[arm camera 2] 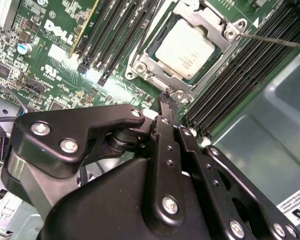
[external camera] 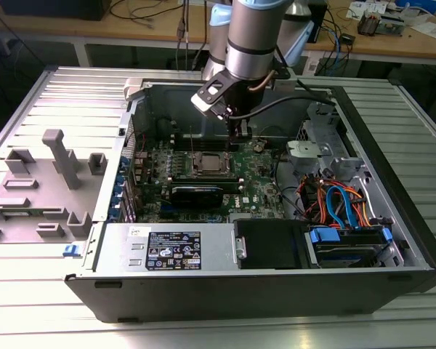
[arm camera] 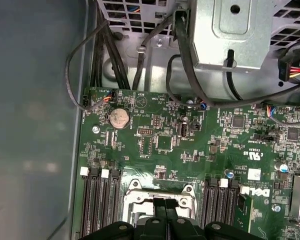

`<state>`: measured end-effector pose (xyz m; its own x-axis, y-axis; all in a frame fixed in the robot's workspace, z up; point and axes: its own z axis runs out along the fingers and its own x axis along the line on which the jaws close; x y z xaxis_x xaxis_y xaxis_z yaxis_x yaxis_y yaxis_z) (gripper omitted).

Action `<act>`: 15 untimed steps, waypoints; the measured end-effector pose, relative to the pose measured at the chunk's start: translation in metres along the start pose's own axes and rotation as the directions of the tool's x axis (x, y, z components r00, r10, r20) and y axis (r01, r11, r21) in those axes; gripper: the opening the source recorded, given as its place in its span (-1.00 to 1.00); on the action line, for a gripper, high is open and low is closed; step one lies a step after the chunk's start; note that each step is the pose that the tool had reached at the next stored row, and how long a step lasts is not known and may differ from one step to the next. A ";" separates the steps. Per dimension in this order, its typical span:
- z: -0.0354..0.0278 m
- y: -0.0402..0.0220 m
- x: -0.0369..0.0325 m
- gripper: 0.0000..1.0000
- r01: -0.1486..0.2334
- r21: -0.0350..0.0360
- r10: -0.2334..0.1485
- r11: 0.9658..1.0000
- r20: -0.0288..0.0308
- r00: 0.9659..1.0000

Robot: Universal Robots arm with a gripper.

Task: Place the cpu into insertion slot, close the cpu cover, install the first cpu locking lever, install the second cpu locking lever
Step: 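Close the cpu cover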

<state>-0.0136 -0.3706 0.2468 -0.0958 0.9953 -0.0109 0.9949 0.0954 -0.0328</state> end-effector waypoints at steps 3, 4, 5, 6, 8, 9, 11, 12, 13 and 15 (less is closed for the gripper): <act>0.0052 -0.0141 0.0014 -0.79 0.000 0.000 0.000 1.000 0.000 1.000; 0.0081 -0.0208 0.0020 -0.79 0.000 0.000 0.000 1.000 0.000 1.000; 0.0087 -0.0231 0.0022 -0.79 0.000 0.000 0.000 1.000 0.000 1.000; 0.0093 -0.0241 0.0024 -0.79 0.000 0.000 0.000 1.000 0.000 1.000; 0.0107 -0.0261 0.0026 -0.79 0.000 0.000 0.000 1.000 0.000 1.000; 0.0112 -0.0269 0.0027 -0.79 0.000 0.000 0.000 1.000 0.000 1.000; 0.0136 -0.0298 0.0030 -0.79 0.001 0.000 -0.001 1.000 0.000 1.000; 0.0143 -0.0308 0.0031 -0.79 0.001 0.000 -0.001 1.000 0.000 1.000; 0.0150 -0.0321 0.0032 -0.79 0.001 0.000 -0.001 1.000 0.000 1.000; 0.0165 -0.0338 0.0034 -0.79 0.001 0.000 -0.001 1.000 0.000 1.000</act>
<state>-0.0481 -0.3706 0.2314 -0.0969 0.9952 -0.0108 0.9948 0.0965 -0.0324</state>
